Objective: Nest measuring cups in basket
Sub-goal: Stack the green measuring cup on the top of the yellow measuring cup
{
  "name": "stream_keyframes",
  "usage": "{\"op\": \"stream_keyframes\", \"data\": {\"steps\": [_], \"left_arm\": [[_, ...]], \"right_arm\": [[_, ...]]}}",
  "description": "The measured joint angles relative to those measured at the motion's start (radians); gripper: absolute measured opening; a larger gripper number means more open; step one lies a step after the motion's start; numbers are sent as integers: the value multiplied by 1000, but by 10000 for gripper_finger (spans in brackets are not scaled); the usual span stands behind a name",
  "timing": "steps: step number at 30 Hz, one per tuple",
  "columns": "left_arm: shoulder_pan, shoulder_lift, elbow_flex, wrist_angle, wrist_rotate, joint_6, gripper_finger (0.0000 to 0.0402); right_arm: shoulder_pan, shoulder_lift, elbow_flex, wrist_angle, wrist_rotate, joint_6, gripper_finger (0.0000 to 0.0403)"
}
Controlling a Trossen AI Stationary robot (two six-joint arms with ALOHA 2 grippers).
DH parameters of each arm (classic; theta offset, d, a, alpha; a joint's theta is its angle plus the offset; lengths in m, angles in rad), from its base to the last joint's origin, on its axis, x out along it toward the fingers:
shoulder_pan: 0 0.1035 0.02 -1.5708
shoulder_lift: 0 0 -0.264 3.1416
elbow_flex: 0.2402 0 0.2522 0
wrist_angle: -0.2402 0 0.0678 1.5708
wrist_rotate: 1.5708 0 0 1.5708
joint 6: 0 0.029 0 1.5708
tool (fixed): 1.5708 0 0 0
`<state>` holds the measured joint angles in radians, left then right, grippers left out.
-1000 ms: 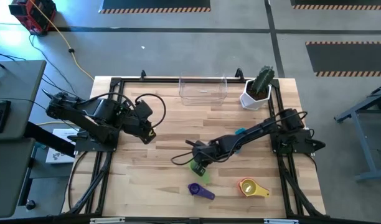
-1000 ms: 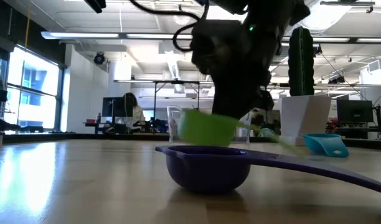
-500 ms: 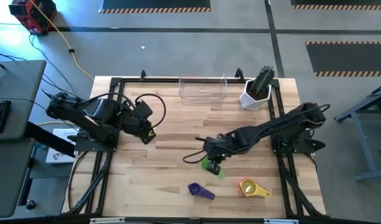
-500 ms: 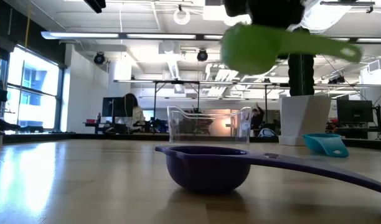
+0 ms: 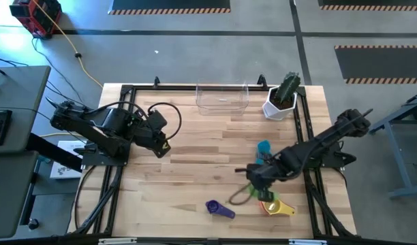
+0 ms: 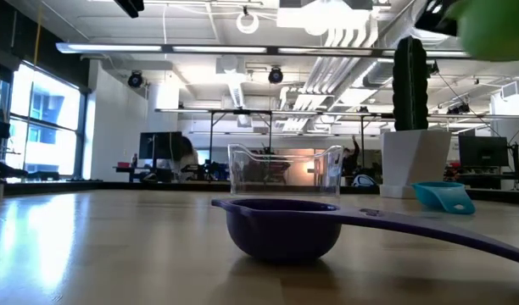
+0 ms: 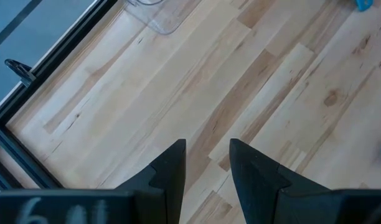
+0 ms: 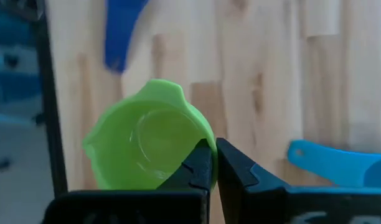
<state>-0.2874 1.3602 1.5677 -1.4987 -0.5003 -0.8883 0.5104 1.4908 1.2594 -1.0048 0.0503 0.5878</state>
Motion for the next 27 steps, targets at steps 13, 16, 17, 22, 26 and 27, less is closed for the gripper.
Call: {"op": "stream_keyframes", "data": {"steps": [13,16,17,22,26,27], "left_arm": [[0,0,0,0,0,0,115],[0,0,0,0,0,0,115],[0,0,0,0,0,0,115],[0,0,0,0,0,1,115],[0,0,0,0,0,1,115],[0,0,0,0,0,1,115]], "right_arm": [[222,-8,0,-76,27,117,0],[263,-14,-23,-78,44,189,0],[277,-20,-46,-68,42,221,0],[328,-70,-175,46,25,383,0],[347,-95,-225,128,28,400,0],[349,-95,-230,125,28,398,0]]}}
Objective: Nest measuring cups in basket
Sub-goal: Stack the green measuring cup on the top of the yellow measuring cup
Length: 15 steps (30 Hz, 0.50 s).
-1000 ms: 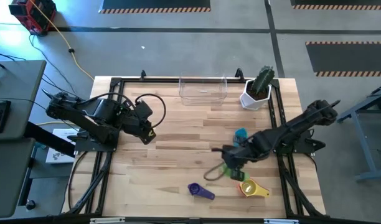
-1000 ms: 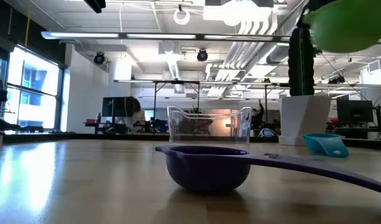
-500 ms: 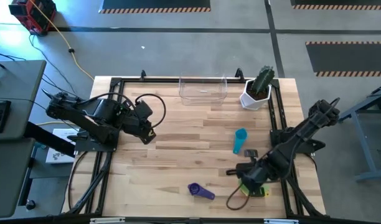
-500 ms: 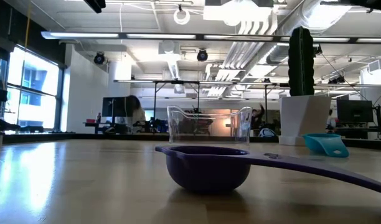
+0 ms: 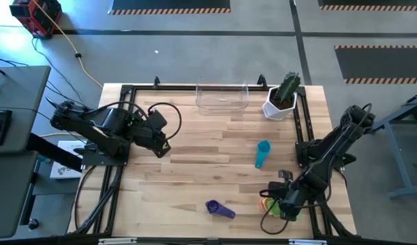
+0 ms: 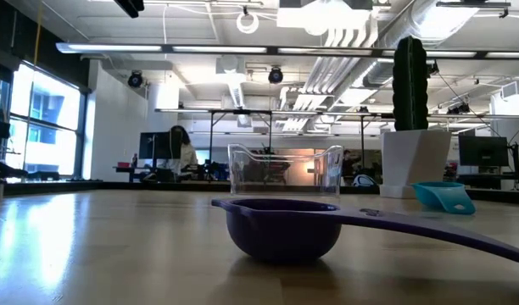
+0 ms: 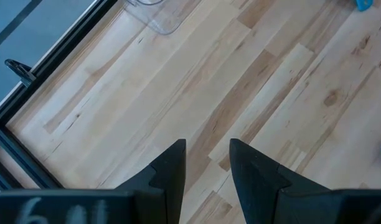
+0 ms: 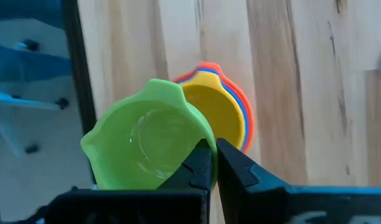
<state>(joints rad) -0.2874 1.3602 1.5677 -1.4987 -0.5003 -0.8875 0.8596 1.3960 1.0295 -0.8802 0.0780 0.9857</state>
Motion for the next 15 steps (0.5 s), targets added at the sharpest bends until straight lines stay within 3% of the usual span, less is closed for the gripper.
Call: {"op": "stream_keyframes", "data": {"steps": [15], "left_arm": [[0,0,0,0,0,0,115]], "right_arm": [[-40,2,-54,49,17,-81,5]]}}
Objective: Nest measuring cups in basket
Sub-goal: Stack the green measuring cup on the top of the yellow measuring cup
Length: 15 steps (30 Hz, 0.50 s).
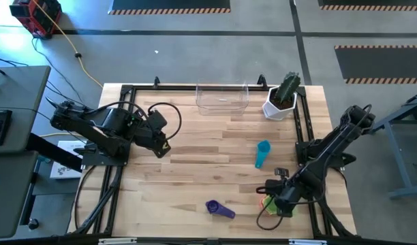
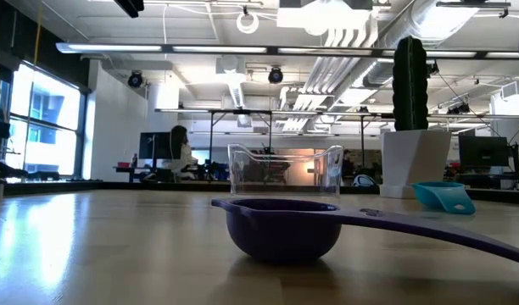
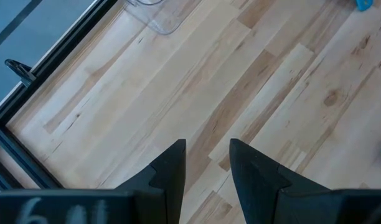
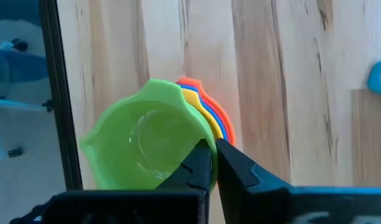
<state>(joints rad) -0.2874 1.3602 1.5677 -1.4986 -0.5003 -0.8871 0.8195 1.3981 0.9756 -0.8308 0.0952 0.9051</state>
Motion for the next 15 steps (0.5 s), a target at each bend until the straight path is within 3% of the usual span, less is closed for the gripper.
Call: {"op": "stream_keyframes", "data": {"steps": [5,15], "left_arm": [[0,0,0,0,0,0,115],[0,0,0,0,0,25,115]], "right_arm": [[-8,3,-1,0,-48,-34,8],[-15,3,-1,2,-41,-50,9]]}}
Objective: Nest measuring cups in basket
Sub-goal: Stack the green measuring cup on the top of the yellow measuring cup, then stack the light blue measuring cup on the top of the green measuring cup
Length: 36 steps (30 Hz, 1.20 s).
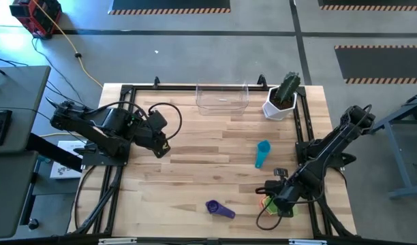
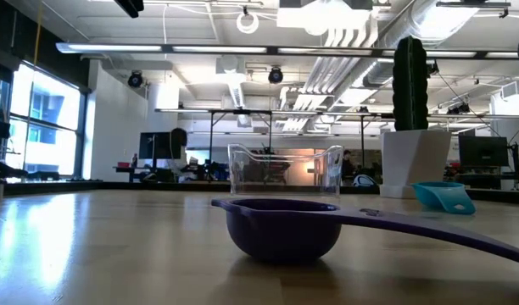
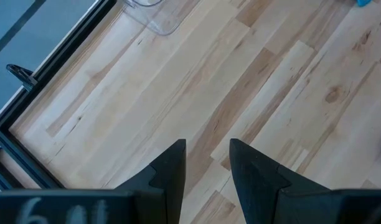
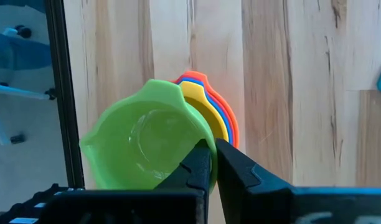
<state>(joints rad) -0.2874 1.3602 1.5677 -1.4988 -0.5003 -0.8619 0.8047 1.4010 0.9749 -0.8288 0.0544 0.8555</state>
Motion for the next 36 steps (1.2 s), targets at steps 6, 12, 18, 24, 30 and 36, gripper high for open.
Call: {"op": "stream_keyframes", "data": {"steps": [6,12,18,24,30,36], "left_arm": [[0,0,0,0,0,0,115],[0,0,0,0,0,0,115],[0,0,0,0,0,1,115],[0,0,0,0,0,0,115],[0,0,0,0,0,1,115],[0,0,0,0,0,0,115]], "right_arm": [[-1,0,0,0,1,1,10],[-1,0,0,-1,-4,0,10],[-6,0,0,-2,-12,20,9],[-7,0,0,-4,-10,19,10],[-7,0,0,-12,-11,20,45],[-7,0,0,-13,-10,19,65]]}}
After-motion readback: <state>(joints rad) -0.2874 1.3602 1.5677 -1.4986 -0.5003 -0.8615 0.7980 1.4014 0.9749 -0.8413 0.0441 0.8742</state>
